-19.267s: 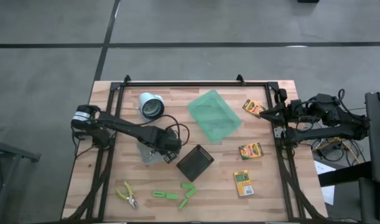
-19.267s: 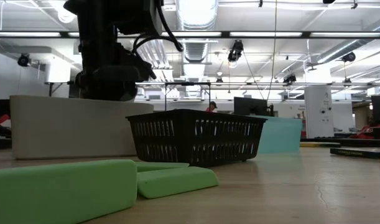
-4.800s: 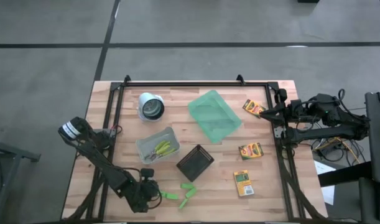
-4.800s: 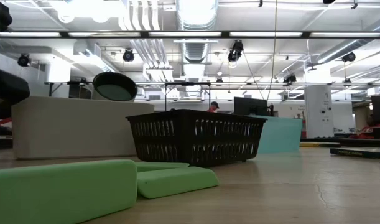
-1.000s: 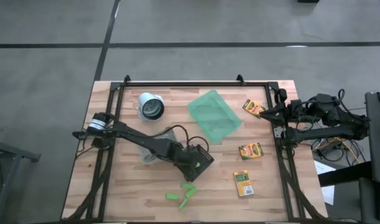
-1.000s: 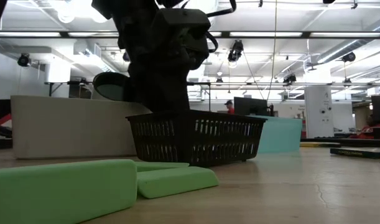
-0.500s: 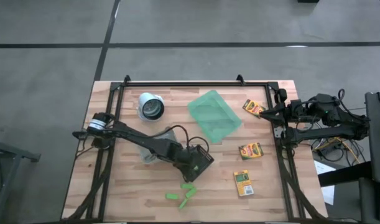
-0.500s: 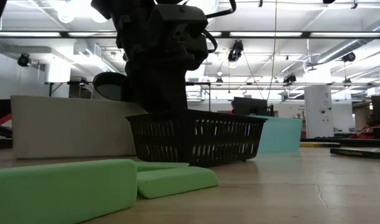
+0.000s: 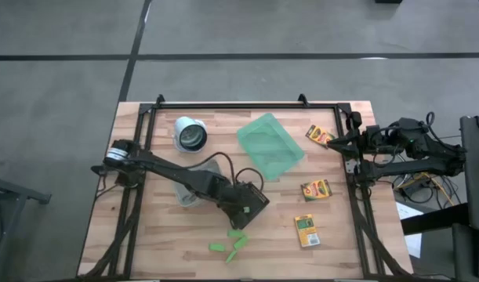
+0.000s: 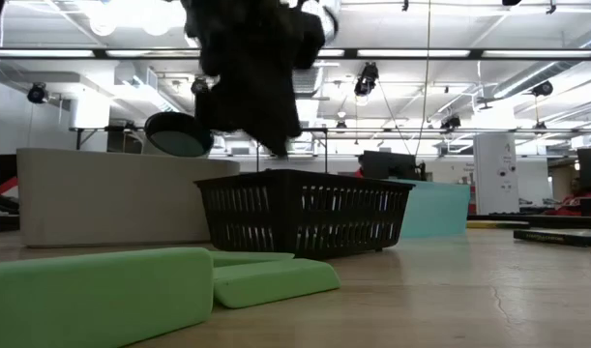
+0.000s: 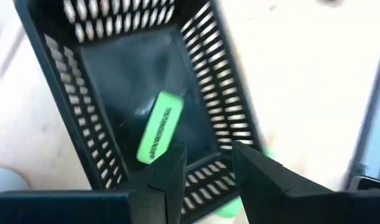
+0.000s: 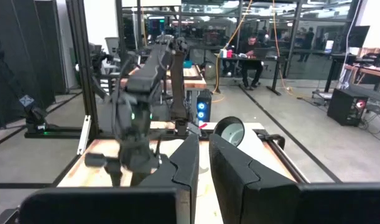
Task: Pick & Place School Supplies
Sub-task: Put the green eraser into the black bin
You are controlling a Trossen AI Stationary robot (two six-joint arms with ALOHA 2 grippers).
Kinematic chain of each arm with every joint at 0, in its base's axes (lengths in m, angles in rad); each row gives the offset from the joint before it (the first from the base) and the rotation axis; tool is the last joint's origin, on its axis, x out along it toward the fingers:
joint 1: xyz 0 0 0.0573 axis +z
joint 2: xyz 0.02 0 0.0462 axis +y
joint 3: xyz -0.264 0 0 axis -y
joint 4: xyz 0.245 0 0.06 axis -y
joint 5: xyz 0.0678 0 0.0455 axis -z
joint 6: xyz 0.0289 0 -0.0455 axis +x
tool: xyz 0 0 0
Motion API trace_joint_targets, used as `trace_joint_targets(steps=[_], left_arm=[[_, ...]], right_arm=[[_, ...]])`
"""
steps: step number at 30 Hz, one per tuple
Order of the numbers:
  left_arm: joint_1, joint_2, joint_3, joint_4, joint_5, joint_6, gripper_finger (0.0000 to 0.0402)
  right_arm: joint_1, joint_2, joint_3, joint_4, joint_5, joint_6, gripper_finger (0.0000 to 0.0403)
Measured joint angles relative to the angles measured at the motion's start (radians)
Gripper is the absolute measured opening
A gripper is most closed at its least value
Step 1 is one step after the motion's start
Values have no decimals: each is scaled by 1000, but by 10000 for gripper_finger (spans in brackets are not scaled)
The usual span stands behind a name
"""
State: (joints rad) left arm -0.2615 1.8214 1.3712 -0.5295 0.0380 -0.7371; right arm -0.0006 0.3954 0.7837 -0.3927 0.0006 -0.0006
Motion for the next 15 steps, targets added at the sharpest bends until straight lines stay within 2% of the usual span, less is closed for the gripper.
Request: trace_joint_targets(steps=[10, 15], left_arm=[[-6, -102, 170, -182, -58, 147, 133], [-62, -124, 209, -220, -128, 183, 133]], right_arm=[[0, 0, 0, 3, 0, 0, 36], [0, 0, 0, 2, 0, 0, 36]])
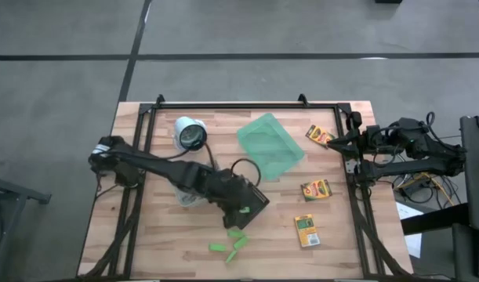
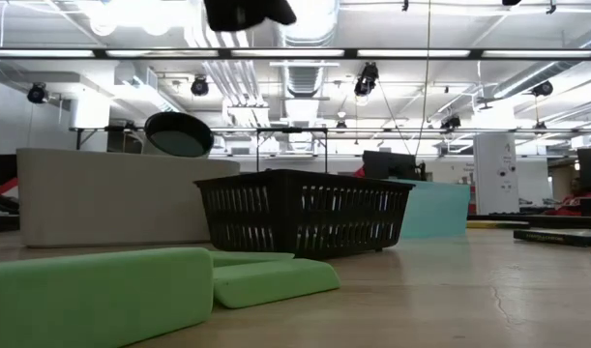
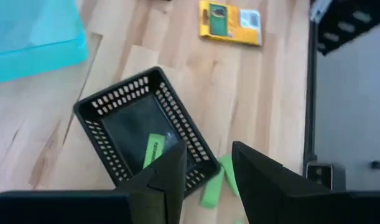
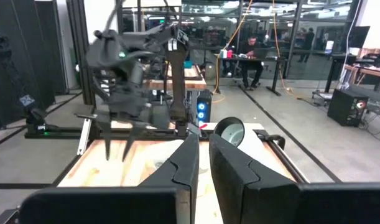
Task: Pick & Place School Supplies
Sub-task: Put the green eraser into the black bin
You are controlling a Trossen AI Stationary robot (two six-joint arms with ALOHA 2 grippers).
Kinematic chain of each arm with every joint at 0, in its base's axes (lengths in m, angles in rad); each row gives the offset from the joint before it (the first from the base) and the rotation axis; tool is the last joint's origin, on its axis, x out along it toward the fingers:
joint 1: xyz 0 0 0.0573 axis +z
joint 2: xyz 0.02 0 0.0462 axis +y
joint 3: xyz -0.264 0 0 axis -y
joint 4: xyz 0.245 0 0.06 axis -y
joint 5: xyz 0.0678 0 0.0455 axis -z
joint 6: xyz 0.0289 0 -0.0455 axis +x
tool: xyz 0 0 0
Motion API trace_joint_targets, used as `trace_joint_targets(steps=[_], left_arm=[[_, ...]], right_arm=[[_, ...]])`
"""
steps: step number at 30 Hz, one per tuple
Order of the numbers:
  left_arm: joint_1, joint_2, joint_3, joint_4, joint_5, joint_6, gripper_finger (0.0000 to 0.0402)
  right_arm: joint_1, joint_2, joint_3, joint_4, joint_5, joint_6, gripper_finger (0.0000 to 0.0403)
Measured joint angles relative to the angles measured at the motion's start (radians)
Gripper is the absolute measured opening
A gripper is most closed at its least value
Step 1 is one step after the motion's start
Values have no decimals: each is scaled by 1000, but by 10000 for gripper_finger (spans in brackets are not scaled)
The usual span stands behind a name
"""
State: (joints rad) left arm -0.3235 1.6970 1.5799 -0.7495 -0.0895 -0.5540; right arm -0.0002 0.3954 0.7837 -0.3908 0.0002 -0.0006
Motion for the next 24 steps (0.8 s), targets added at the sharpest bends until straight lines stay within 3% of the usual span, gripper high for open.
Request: trace_joint_targets(steps=[9, 17, 24], left_arm=[[-163, -18, -85, -12, -71, 110, 133], [-250, -18, -244, 164, -118, 46, 133], [-283, -18, -388, 341, -98, -30, 133]], right_arm=[[0, 0, 0, -2, 0, 0, 36], [0, 0, 0, -2, 0, 0, 36], [0, 0, 0, -2, 0, 0, 36]])
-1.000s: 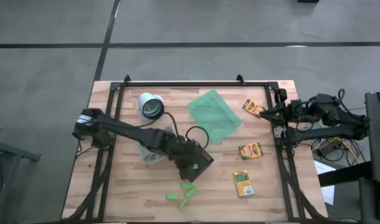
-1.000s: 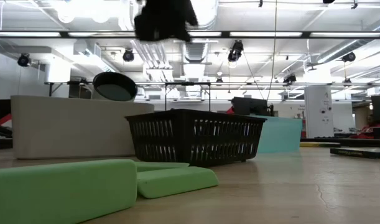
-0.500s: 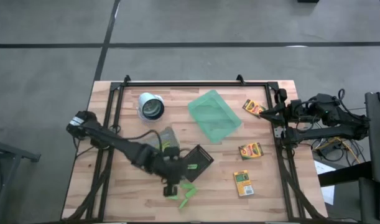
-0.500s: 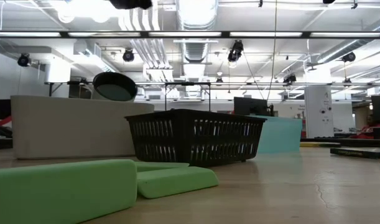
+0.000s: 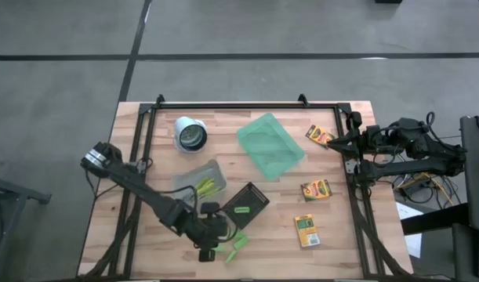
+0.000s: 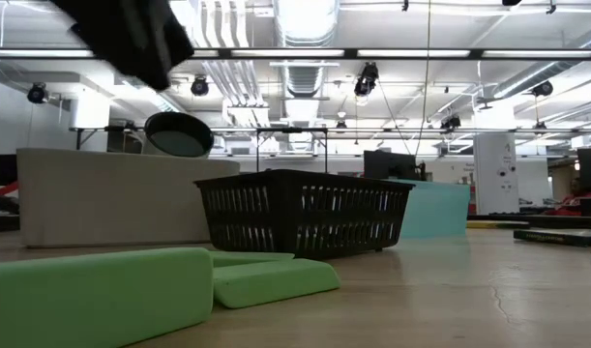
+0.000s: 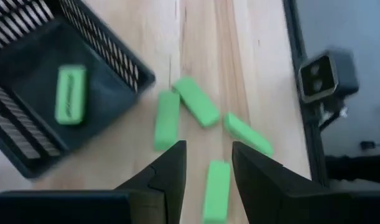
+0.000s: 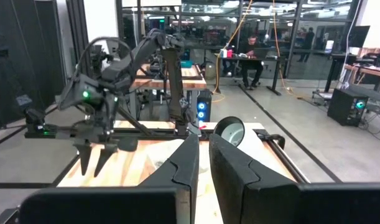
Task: Pick & Place School Supplies
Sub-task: Put the green eraser into the black bin
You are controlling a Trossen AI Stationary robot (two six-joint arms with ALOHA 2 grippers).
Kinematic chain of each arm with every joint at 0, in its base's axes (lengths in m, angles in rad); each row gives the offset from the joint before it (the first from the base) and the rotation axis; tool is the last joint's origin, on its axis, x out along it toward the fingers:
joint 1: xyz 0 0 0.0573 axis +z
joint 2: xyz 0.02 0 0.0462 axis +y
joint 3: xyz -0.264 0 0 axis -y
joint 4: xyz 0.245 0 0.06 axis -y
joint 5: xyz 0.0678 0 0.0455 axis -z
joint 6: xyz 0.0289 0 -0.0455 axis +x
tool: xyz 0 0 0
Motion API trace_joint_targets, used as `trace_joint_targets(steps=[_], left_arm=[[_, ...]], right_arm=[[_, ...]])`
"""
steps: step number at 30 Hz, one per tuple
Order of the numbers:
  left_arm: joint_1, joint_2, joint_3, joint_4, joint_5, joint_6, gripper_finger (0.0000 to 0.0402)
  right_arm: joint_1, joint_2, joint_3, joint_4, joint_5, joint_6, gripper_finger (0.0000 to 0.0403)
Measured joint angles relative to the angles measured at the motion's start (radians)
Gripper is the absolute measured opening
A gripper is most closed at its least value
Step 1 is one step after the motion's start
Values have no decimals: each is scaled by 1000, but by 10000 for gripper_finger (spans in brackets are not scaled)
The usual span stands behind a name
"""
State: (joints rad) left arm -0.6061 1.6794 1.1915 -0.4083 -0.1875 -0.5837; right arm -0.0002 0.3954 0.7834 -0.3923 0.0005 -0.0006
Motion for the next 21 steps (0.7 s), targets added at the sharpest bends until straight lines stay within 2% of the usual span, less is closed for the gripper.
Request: trace_joint_targets(steps=[5, 21], left_arm=[[-20, 0, -75, 34, 57, -4, 133], [-103, 11, -167, 127, 32, -29, 133]], right_arm=[[0, 0, 0, 0, 0, 0, 36], [0, 0, 0, 0, 0, 0, 36]])
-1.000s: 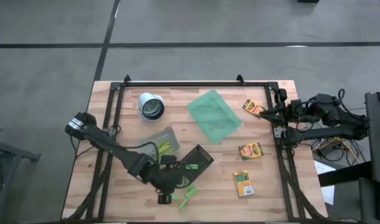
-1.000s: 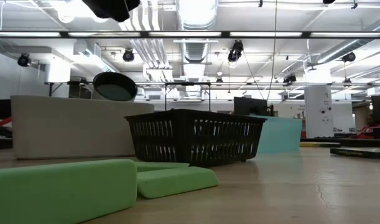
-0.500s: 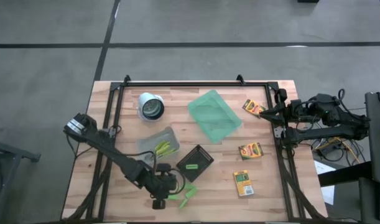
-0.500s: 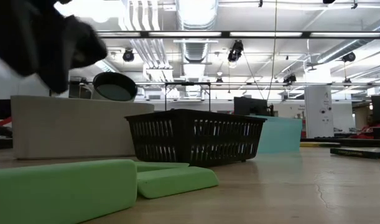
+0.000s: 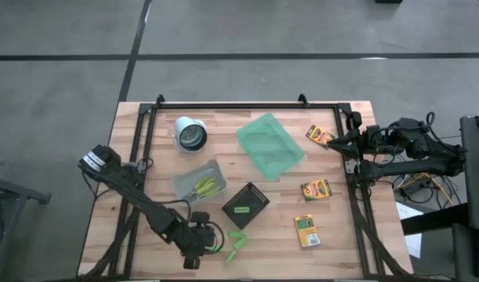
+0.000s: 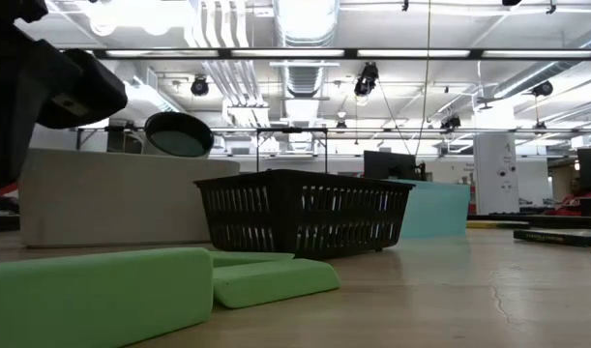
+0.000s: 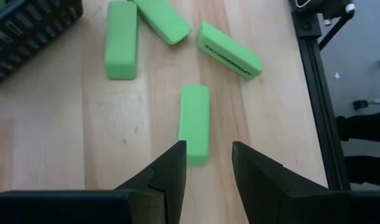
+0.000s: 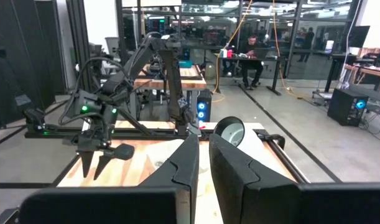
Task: Pick & Place School Supplies
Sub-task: Put the green eraser into the black bin
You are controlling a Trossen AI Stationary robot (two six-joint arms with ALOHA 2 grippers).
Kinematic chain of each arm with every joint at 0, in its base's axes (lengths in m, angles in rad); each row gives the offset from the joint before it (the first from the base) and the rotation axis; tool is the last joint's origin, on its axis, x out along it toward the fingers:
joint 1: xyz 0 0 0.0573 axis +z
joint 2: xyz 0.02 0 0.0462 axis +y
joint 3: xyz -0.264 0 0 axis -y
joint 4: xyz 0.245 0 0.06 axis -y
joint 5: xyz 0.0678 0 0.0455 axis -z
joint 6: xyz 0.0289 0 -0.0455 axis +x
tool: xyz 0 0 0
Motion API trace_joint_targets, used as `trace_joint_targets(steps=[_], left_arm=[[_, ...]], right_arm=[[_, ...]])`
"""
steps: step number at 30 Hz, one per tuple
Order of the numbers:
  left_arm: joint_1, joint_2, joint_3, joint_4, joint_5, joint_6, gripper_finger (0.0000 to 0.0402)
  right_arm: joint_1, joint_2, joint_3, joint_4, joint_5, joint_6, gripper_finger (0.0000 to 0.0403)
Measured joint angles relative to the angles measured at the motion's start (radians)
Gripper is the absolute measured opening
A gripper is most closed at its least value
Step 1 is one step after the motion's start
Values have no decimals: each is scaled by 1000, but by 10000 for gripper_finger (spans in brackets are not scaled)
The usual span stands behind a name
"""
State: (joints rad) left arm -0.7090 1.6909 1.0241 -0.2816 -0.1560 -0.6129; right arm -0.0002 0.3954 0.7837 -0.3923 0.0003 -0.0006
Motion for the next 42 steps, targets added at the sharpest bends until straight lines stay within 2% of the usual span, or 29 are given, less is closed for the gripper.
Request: trace_joint_targets(steps=[13, 34, 37, 42], left_arm=[[0, 42, -1, 136, 1, -9, 133], [-8, 43, -3, 254, 14, 21, 135], [-11, 42, -6, 276, 14, 42, 148], [-15, 43, -6, 290, 14, 69, 193]], right_arm=[[0, 0, 0, 0, 0, 0, 36], [0, 0, 0, 0, 0, 0, 36], [0, 0, 0, 0, 0, 0, 36], [0, 0, 0, 0, 0, 0, 36]])
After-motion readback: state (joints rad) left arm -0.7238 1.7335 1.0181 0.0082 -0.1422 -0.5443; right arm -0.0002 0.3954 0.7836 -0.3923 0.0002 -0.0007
